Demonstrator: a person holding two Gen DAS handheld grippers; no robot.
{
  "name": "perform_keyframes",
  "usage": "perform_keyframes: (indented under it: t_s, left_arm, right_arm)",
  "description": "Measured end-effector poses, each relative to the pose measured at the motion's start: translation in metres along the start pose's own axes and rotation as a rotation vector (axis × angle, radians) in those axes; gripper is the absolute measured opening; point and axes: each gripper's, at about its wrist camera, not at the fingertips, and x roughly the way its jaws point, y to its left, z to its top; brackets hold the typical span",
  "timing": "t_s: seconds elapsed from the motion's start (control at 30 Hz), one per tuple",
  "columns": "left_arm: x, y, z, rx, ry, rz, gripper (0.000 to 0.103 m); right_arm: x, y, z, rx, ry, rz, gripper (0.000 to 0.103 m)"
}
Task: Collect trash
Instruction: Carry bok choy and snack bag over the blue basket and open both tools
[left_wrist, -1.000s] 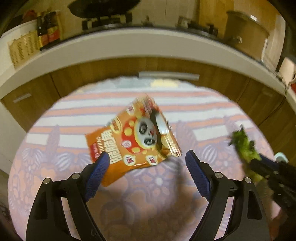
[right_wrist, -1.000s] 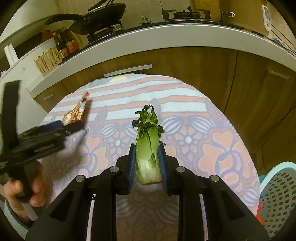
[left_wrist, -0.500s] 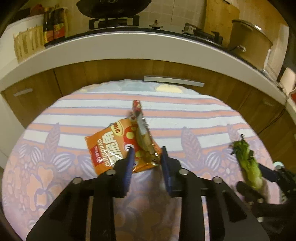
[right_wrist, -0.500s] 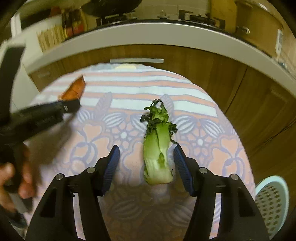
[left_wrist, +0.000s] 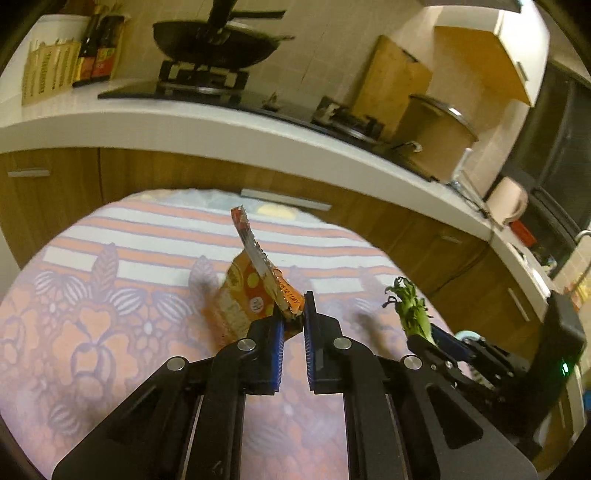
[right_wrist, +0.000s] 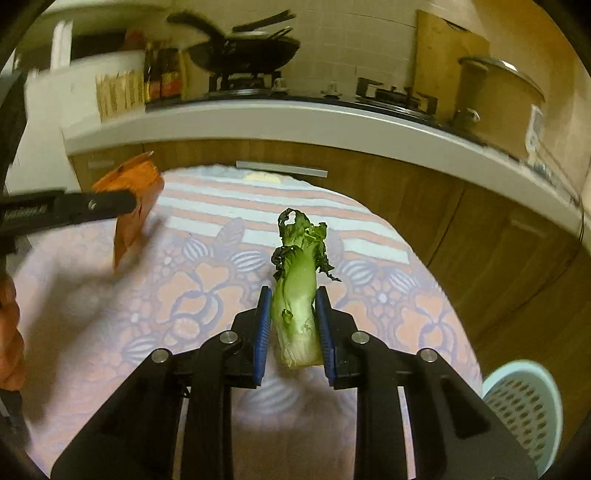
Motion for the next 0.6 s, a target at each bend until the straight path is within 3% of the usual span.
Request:
perform_keyframes:
  t_s: [0.27, 0.6]
  left_arm:
    - [-0.043, -0.034, -0.006, 0.052, -0.063, -0.083, 0.008]
    - [-0.083, -0.105, -0.008, 0.113, -0.113, -0.301, 0.008]
  right_arm:
    - [-0.047, -0.029, -0.011, 0.153, -0.019, 0.065, 0.021]
    - [-0.124, -0.077, -0.014, 0.248, -0.099, -0.013, 0.021]
